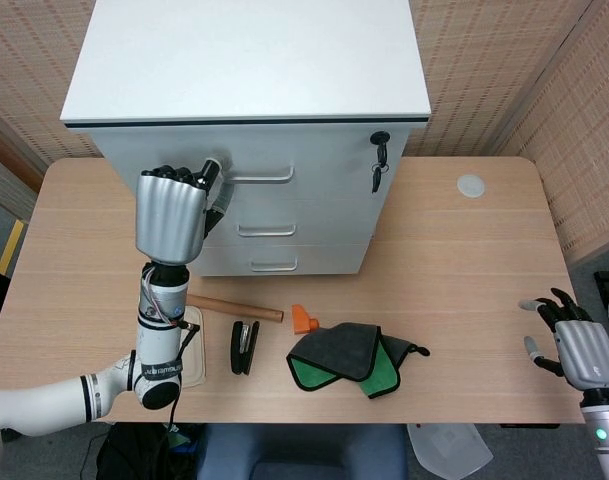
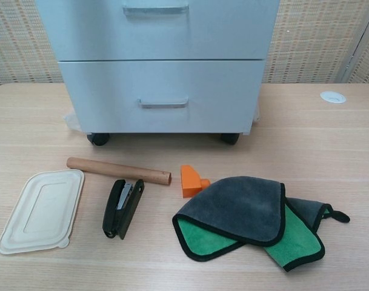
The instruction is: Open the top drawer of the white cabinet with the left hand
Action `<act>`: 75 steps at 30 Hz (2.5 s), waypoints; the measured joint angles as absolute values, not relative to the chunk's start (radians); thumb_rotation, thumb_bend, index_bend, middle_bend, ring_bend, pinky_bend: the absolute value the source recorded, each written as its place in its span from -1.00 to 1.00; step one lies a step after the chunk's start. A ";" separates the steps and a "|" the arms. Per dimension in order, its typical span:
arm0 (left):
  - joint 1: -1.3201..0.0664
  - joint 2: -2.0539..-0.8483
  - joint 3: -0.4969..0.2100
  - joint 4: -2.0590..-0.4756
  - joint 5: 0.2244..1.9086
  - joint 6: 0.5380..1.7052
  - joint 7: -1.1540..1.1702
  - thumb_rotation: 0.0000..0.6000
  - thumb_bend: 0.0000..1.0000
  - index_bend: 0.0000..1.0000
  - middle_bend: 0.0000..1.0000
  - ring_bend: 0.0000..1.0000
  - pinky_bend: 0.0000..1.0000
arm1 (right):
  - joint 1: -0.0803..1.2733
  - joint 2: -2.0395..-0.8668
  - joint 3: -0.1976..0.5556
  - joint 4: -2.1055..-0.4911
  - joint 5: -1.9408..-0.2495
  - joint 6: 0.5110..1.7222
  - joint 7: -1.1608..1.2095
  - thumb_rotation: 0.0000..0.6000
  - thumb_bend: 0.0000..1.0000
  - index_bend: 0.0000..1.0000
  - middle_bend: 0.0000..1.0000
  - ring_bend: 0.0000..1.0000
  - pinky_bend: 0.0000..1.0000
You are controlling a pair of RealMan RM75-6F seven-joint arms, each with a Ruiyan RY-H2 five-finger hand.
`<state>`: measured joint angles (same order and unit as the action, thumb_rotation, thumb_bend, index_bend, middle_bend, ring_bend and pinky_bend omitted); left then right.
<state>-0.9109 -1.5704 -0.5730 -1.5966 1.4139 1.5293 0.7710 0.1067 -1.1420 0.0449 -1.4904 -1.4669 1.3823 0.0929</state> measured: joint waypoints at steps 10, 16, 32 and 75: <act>-0.928 -1.578 -0.566 -1.578 1.416 1.555 0.747 1.00 -0.41 0.13 1.00 0.99 1.00 | 0.108 -1.142 0.045 -1.488 -1.463 1.376 0.093 1.00 -0.32 -0.45 -0.47 -0.66 -0.51; -0.931 -1.579 -0.557 -1.589 1.411 1.562 0.748 1.00 -0.41 0.14 1.00 1.00 1.00 | 0.108 -1.144 0.045 -1.484 -1.461 1.373 0.096 1.00 -0.32 -0.44 -0.46 -0.66 -0.51; -0.925 -1.569 -0.536 -1.636 1.424 1.591 0.757 1.00 -0.38 0.15 1.00 1.00 1.00 | 0.112 -1.146 0.047 -1.480 -1.456 1.362 0.095 1.00 -0.32 -0.45 -0.46 -0.66 -0.51; -0.870 -1.534 -0.494 -1.837 1.475 1.609 0.837 1.00 -0.38 0.18 1.00 1.00 1.00 | 0.113 -1.149 0.045 -1.480 -1.457 1.362 0.092 1.00 -0.32 -0.45 -0.46 -0.66 -0.51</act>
